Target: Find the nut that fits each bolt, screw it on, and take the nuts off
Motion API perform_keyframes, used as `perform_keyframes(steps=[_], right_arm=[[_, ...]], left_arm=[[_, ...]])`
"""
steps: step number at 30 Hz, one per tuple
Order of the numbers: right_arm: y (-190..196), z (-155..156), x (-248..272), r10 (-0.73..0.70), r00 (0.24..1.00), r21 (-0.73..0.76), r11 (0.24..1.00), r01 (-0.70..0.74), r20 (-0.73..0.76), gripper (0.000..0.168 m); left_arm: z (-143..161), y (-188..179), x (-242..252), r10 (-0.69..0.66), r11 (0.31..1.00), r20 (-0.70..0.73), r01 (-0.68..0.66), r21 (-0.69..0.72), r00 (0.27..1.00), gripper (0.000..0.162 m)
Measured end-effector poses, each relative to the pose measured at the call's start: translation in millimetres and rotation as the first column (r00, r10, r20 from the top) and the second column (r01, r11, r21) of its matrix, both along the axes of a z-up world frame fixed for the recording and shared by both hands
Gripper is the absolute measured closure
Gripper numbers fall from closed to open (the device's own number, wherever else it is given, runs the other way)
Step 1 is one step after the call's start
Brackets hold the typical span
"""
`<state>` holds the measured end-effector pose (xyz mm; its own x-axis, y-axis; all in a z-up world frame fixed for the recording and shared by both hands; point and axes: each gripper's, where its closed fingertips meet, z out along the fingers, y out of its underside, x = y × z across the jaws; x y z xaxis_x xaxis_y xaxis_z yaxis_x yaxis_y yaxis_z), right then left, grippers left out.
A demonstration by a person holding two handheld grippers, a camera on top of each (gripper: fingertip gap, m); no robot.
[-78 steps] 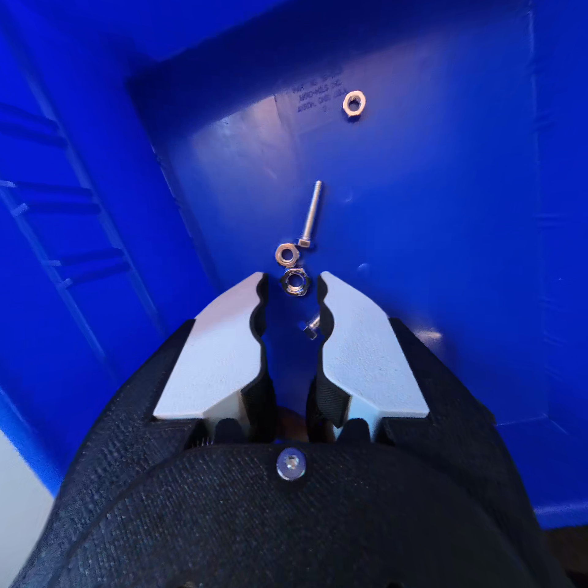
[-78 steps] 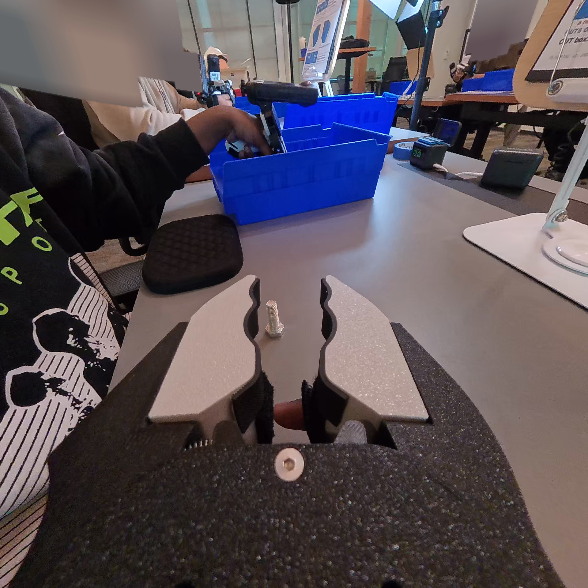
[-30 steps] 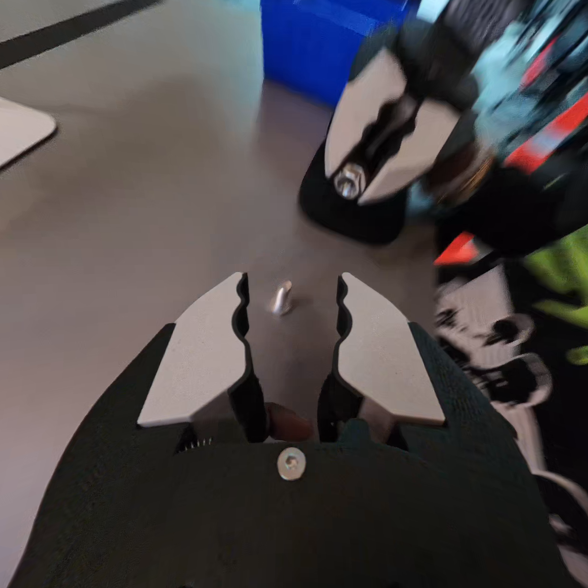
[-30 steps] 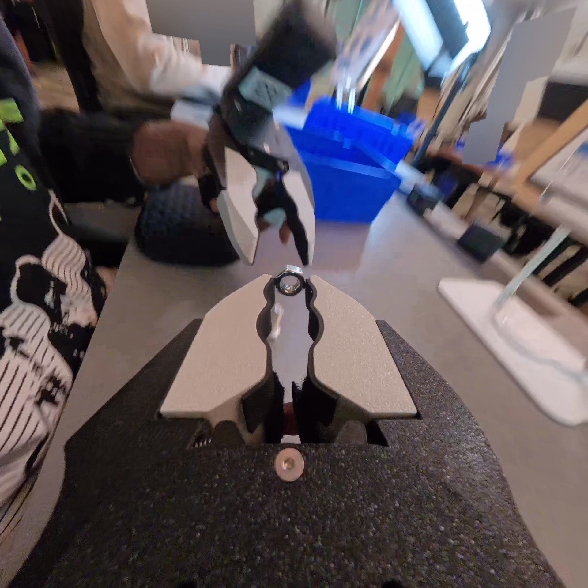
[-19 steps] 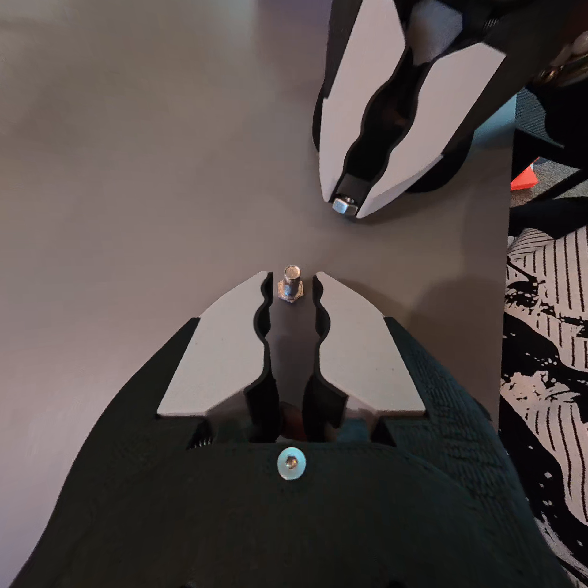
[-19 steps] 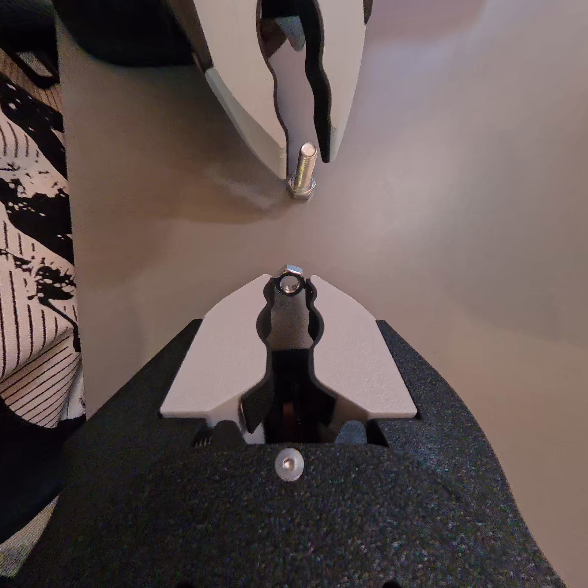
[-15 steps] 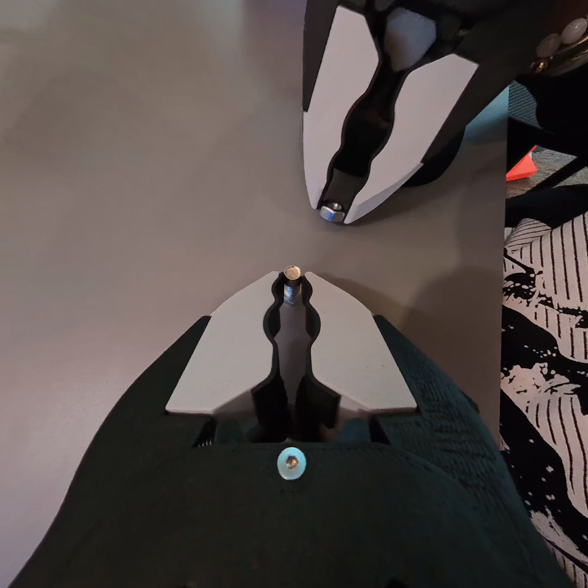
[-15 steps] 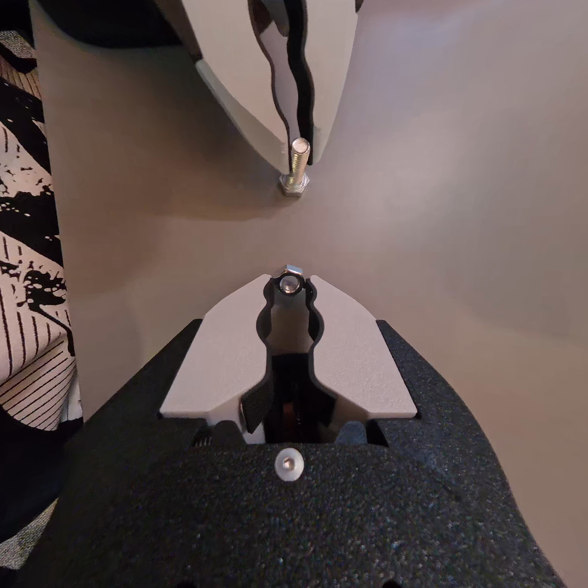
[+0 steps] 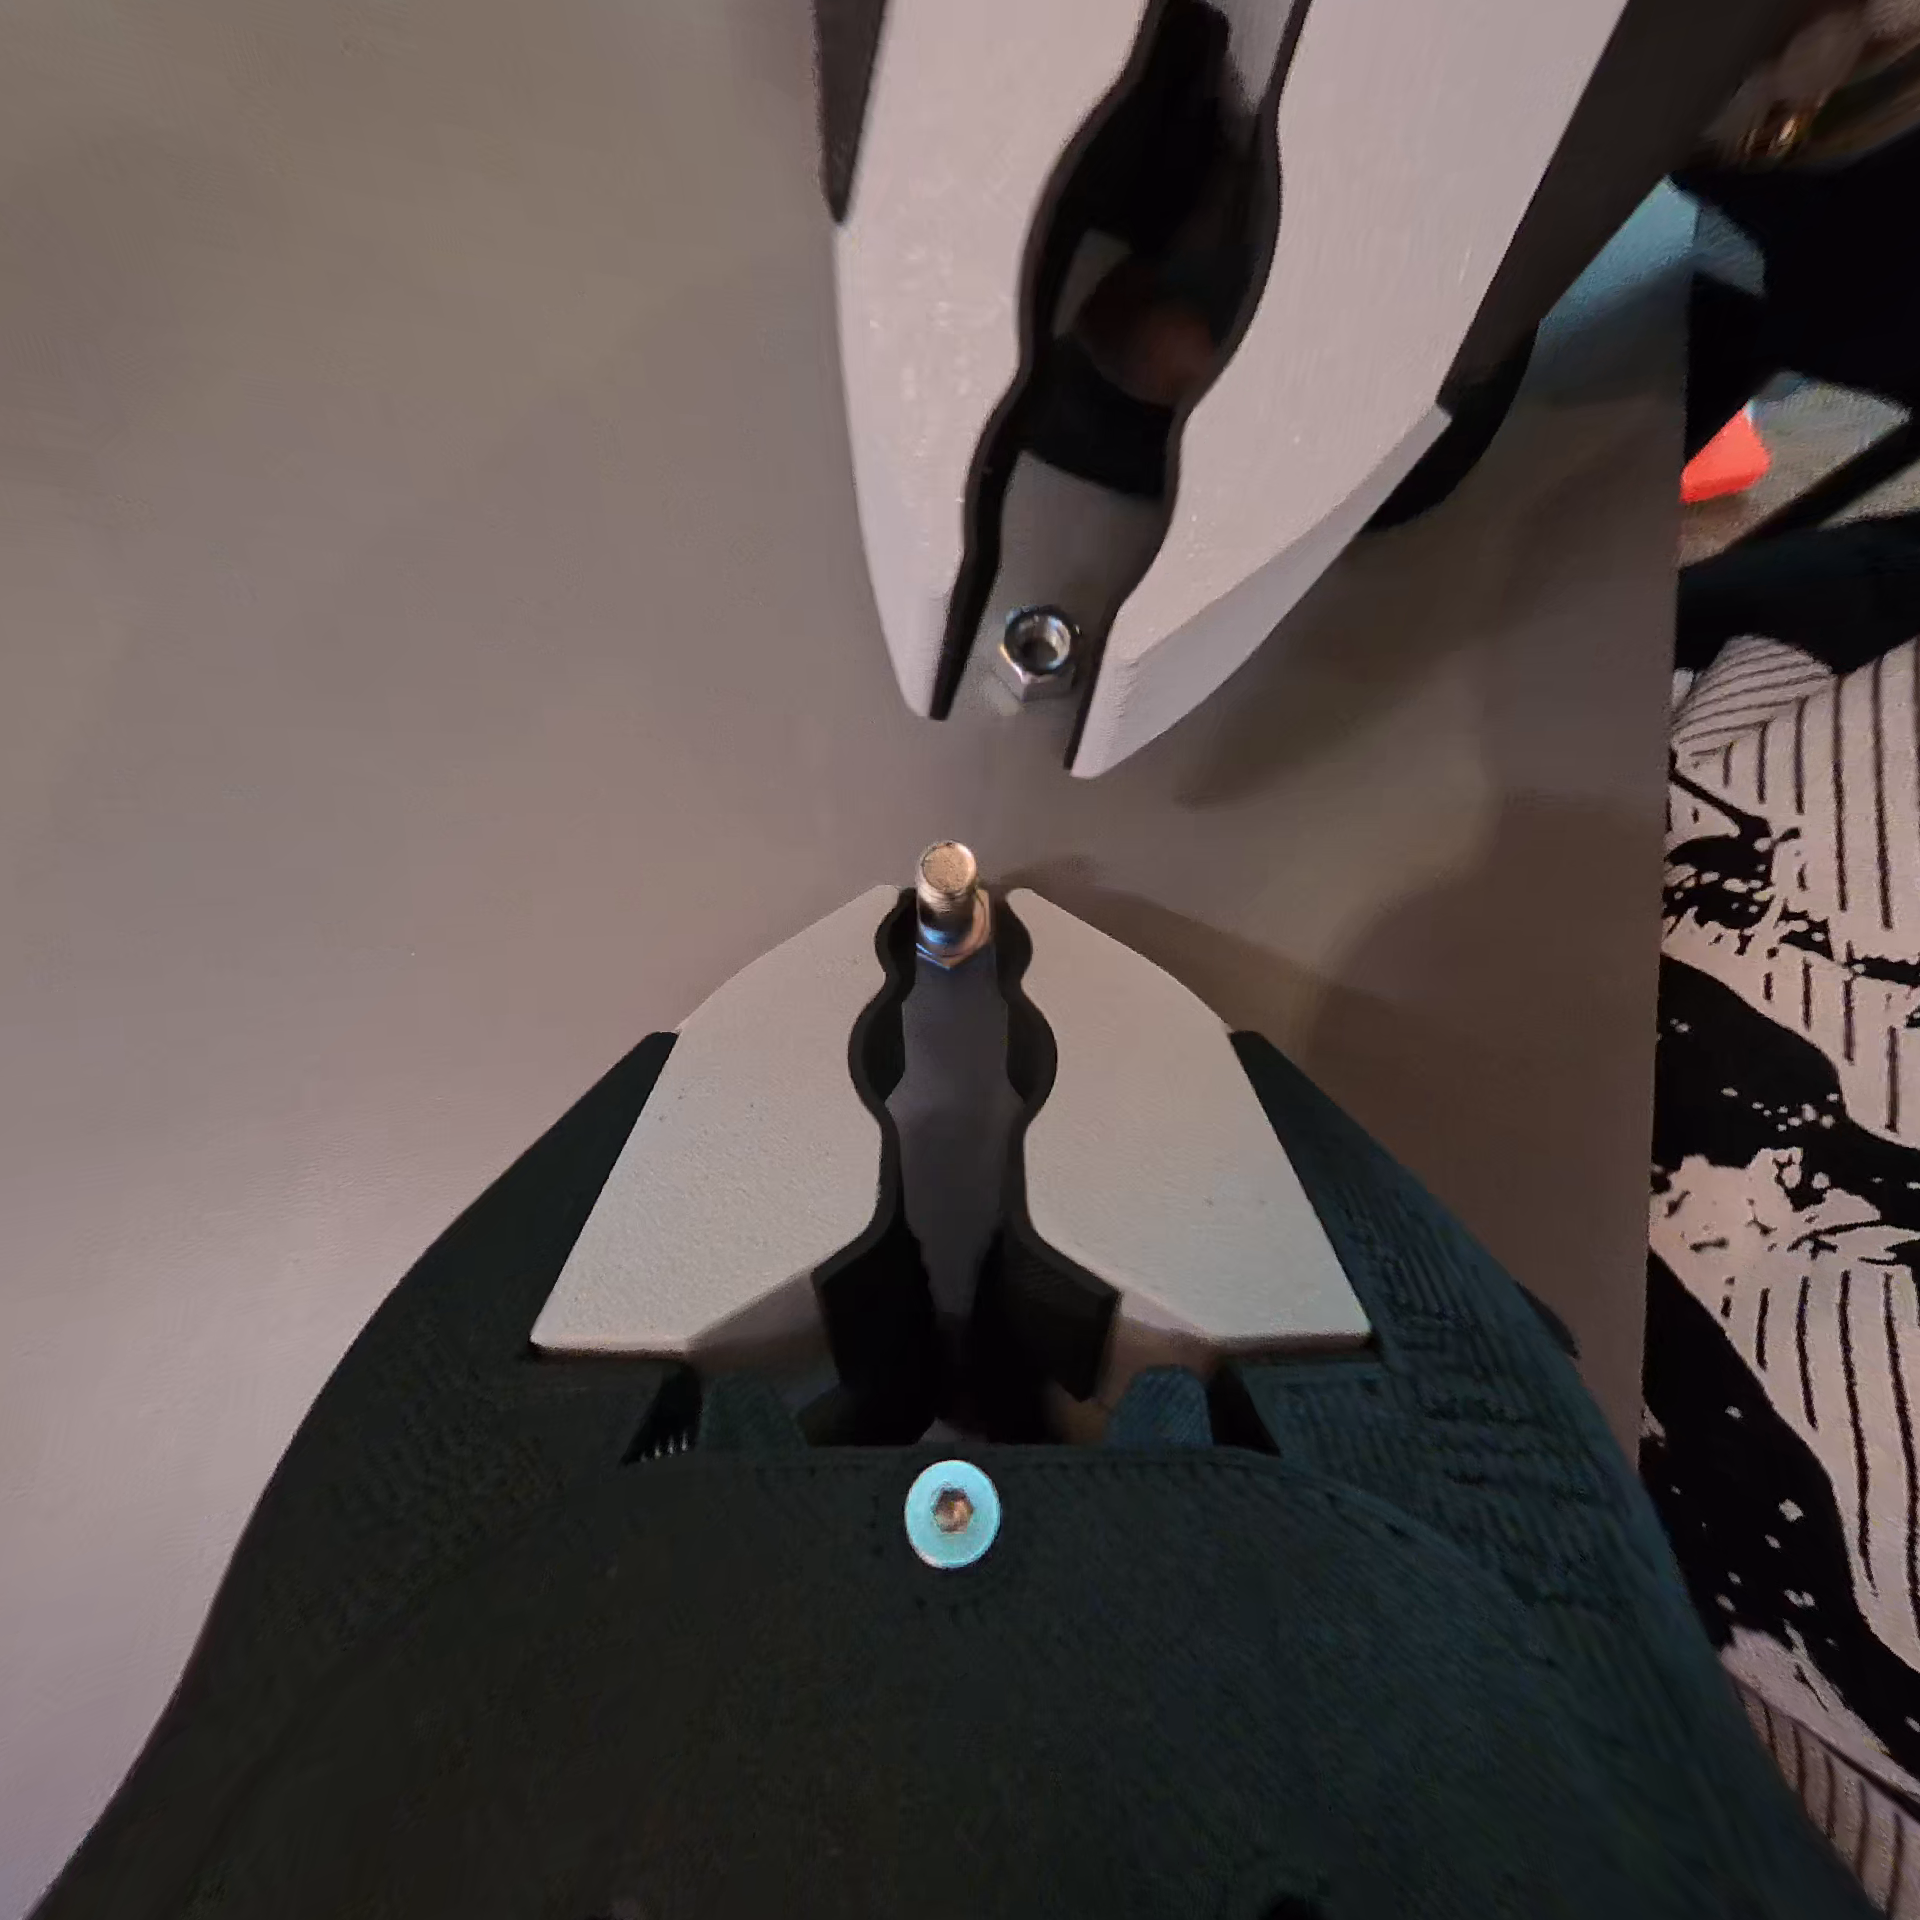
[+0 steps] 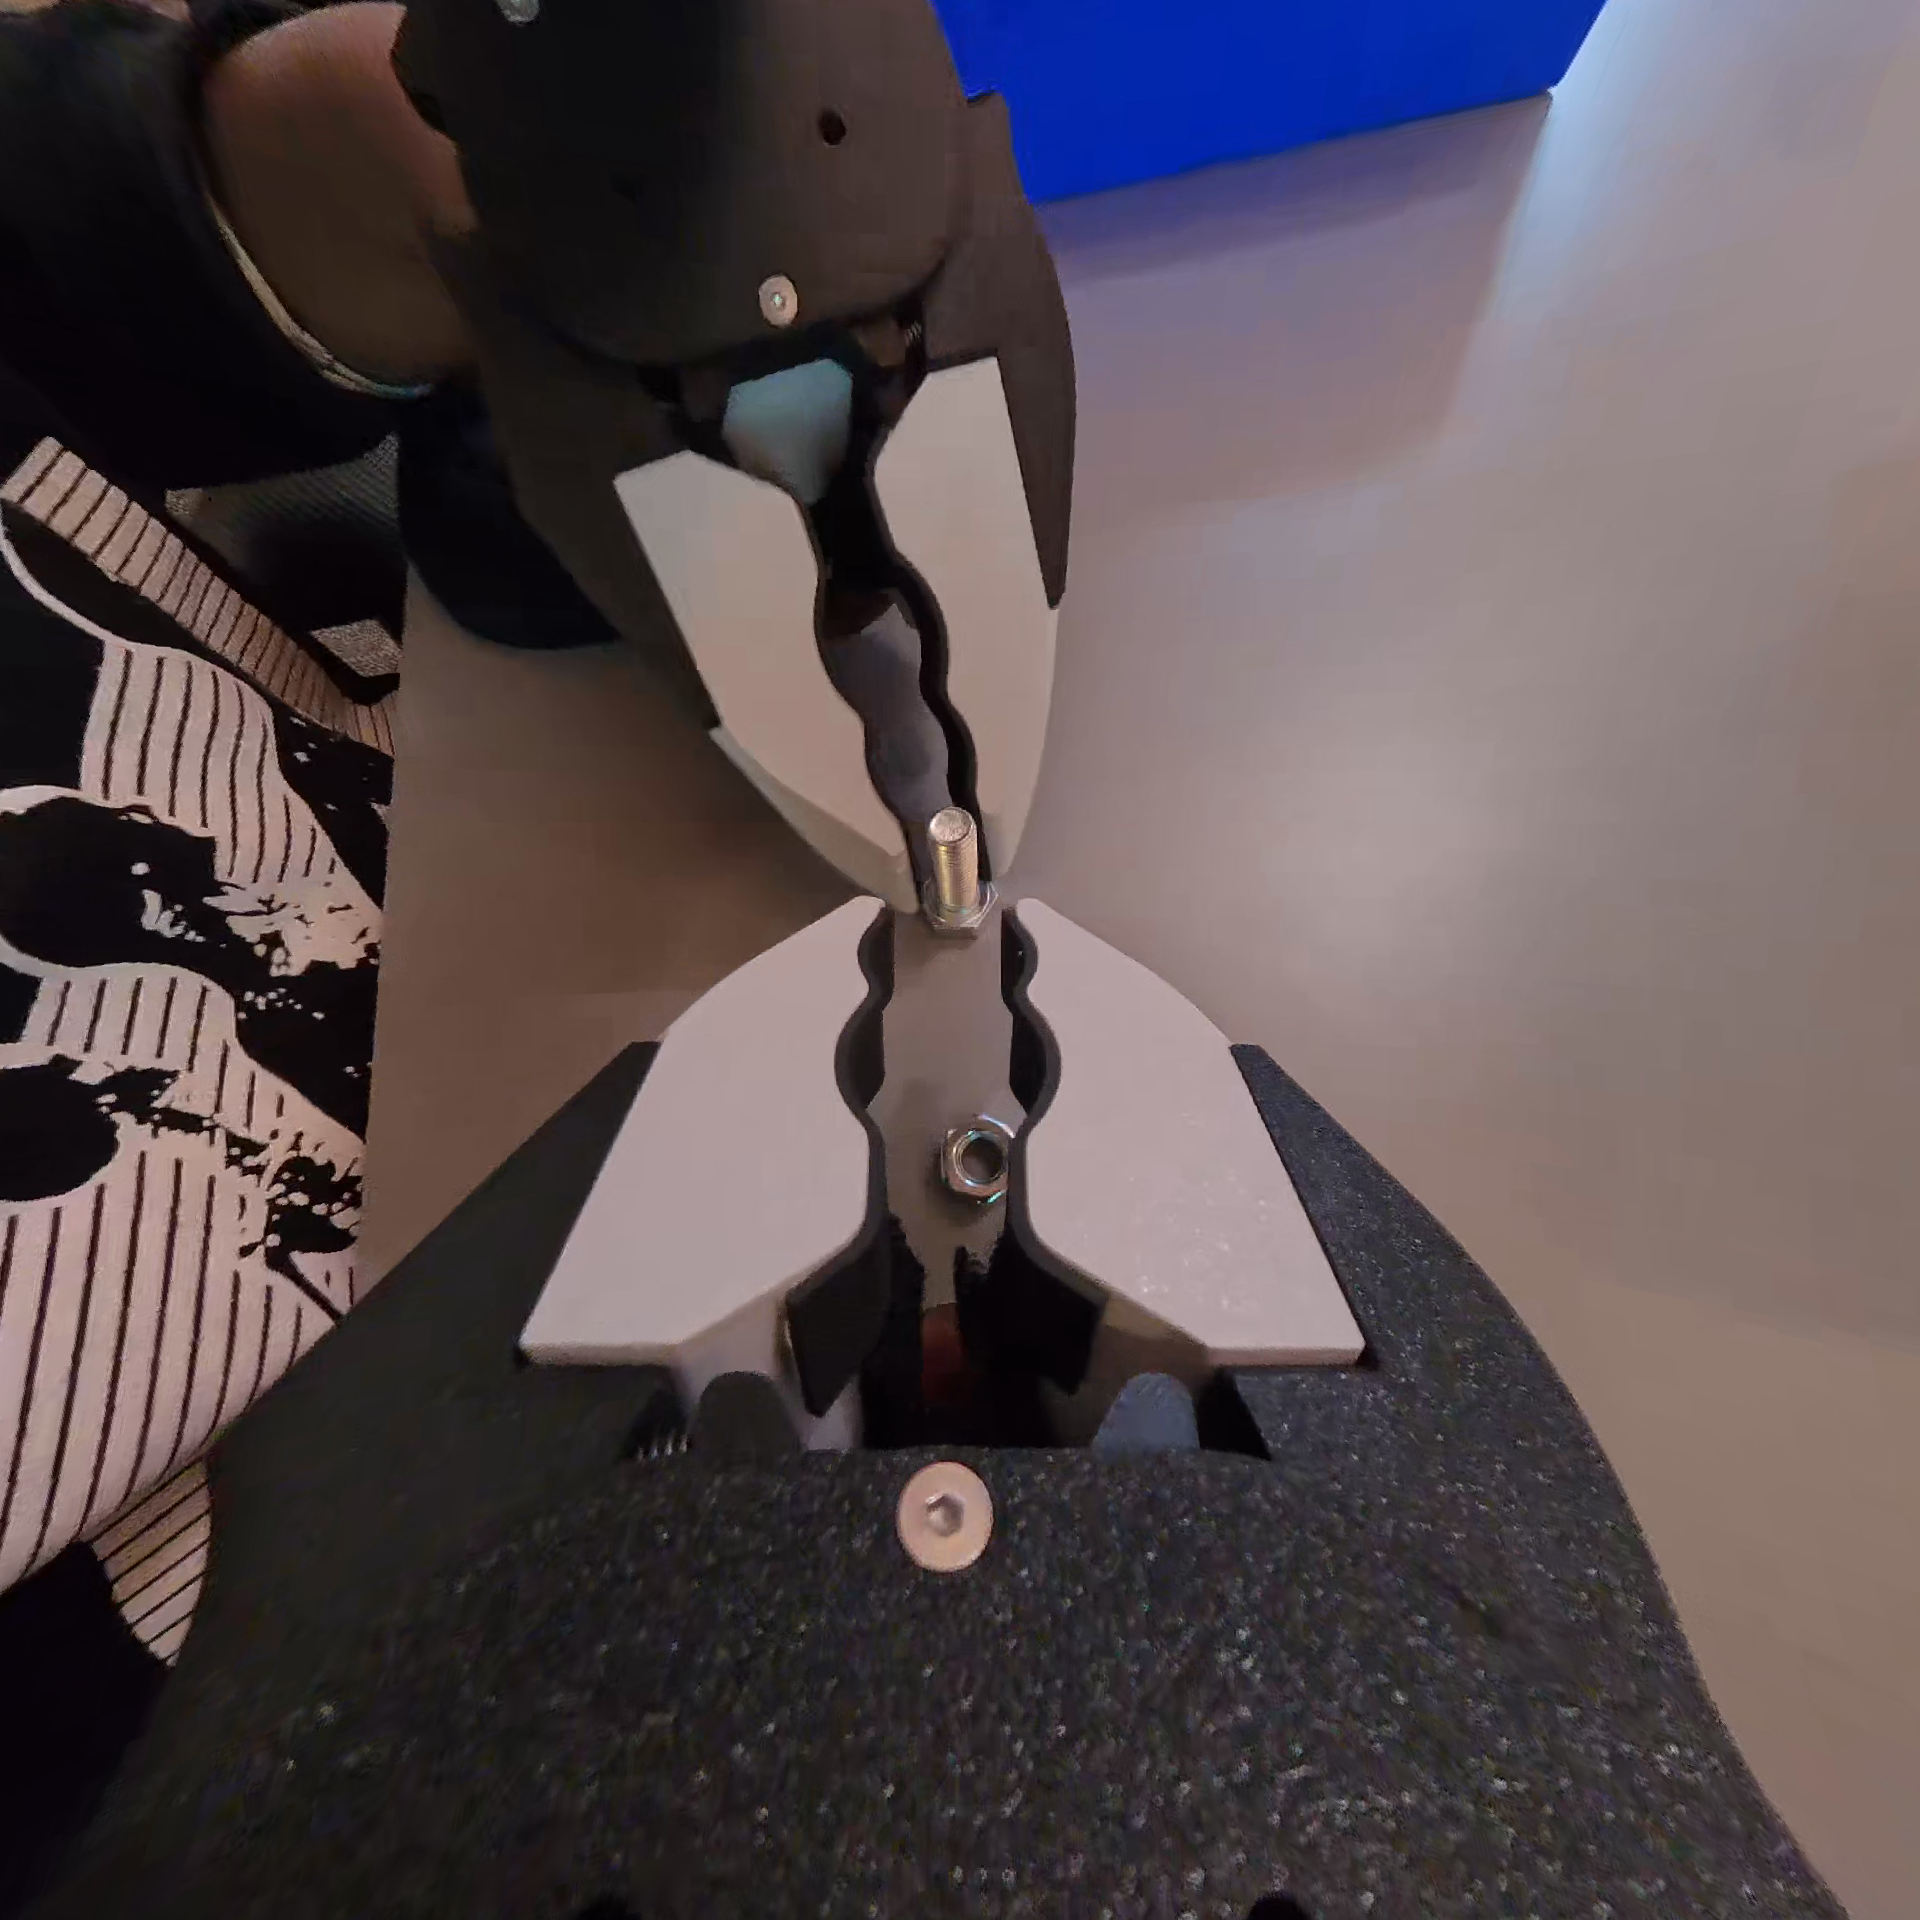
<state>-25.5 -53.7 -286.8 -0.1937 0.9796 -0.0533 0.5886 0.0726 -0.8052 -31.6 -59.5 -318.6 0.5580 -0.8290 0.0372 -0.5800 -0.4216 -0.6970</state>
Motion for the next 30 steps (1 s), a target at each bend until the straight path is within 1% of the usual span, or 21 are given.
perform_keyframes(steps=[1, 2, 3, 8, 10, 12, 13, 15, 18, 19, 22, 26, 30], right_arm=[[-1, 0, -3, 0.002, 1.0, -0.007, 1.0, -0.002, -0.001, 0.149], [-1, 1, -5, 0.002, 1.0, -0.01, 1.0, -0.002, -0.005, 0.149], [-2, 2, -8, 0.001, 1.0, -0.008, 1.0, -0.001, -0.009, 0.149], [-6, -5, -17, 0.006, 1.0, 0.002, 1.0, -0.006, 0.006, 0.15], [-7, -6, -19, 0.01, 1.0, -0.008, 1.0, -0.01, -0.002, 0.158], [-7, -6, -18, 0.01, 1.0, -0.024, 1.0, -0.01, -0.01, 0.159], [-5, -6, -18, 0.004, 1.0, -0.027, 1.0, -0.004, -0.013, 0.159], [-1, -3, -16, -0.014, 0.999, -0.033, 0.999, 0.013, -0.032, 0.159], [9, 17, -14, -0.065, 0.99, -0.067, 0.996, 0.057, -0.124, 0.159], [12, 26, -13, -0.083, 0.984, -0.082, 0.994, 0.071, -0.16, 0.159], [11, 53, -12, -0.088, 0.963, -0.124, 0.991, 0.058, -0.253, 0.159], [-8, 71, -13, 0.009, 0.953, -0.12, 0.992, -0.048, -0.301, 0.159], [-19, 86, -10, 0.074, 0.941, -0.098, 0.989, -0.112, -0.329, 0.159]], left_arm=[[-3, -1, 0, -0.006, 1.0, -0.02, 0.005, -0.008, 1.0, 0.147], [-3, 0, 0, -0.001, 1.0, -0.026, 0.001, 0.001, 1.0, 0.15], [-2, 0, 0, -0.005, 1.0, -0.018, 0.005, 0.001, 1.0, 0.152], [-2, -1, 1, -0.01, 1.0, -0.011, 0.01, -0.004, 1.0, 0.152], [-2, -1, 0, -0.009, 1.0, -0.01, 0.009, -0.004, 1.0, 0.152], [-2, -1, 0, -0.007, 1.0, -0.009, 0.007, -0.005, 1.0, 0.152], [-2, 0, 0, -0.002, 1.0, -0.006, 0.002, -0.005, 1.0, 0.15], [3, 1, 0, 0.008, 1.0, 0.03, -0.008, -0.003, 1.0, 0.138], [13, 7, -3, 0.05, 0.998, 0.102, -0.052, 0.024, 0.994, 0.122], [17, 8, -4, 0.056, 0.997, 0.12, -0.061, 0.039, 0.991, 0.121], [31, 13, -2, 0.053, 0.985, 0.166, -0.079, 0.155, 0.985, 0.121], [55, 12, 7, -0.014, 0.944, 0.24, -0.067, 0.324, 0.971, 0.123], [68, 0, 22, -0.103, 0.944, 0.346, -0.018, 0.329, 0.933, 0.13]])
